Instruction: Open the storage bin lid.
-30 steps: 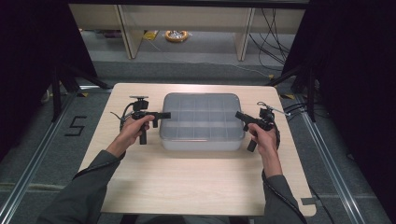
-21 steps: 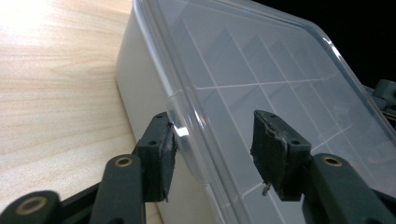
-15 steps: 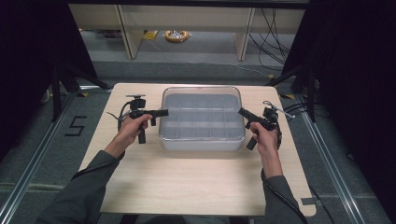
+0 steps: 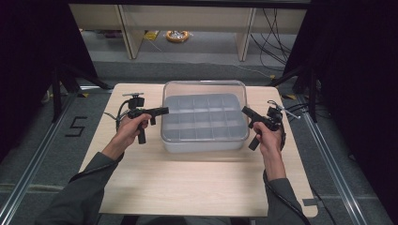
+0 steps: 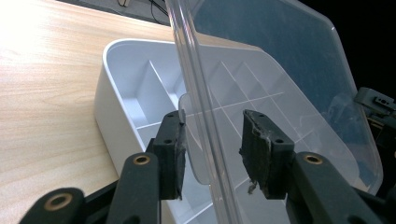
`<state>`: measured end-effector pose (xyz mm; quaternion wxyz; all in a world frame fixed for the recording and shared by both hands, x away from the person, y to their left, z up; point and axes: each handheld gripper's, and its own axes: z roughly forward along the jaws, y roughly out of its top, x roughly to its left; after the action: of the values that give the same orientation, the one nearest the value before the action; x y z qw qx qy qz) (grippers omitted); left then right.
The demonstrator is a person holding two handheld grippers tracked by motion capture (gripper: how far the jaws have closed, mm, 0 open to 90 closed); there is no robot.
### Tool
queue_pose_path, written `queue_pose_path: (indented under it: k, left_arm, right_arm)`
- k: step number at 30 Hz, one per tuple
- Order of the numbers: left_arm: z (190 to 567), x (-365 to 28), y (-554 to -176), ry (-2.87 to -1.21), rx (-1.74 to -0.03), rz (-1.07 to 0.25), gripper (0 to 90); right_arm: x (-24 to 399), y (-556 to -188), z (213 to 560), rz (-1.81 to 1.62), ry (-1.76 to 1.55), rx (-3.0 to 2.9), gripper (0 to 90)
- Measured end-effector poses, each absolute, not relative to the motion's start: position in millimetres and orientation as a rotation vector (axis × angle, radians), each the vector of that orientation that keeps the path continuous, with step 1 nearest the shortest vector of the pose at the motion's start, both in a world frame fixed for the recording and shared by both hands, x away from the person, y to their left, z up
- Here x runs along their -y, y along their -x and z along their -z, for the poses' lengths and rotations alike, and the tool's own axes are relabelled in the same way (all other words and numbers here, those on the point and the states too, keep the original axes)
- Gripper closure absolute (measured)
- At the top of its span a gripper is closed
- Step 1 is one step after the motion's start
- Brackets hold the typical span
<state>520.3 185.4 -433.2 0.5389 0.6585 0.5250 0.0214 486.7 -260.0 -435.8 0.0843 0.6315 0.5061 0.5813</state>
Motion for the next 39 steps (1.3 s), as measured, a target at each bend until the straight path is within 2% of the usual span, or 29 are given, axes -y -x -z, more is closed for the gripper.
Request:
queue_pose_path:
  k: [18,39]
  left_arm:
    - [422,-192,-489,-1.565,-1.21,-0.053,59.8]
    - [426,-189,-446,-1.597,-1.181,-0.031,59.2]
  right_arm:
    - [257,-474,428,-1.749,-1.824,-1.534,66.9]
    - [261,-432,428,-1.705,-1.81,-1.553,65.8]
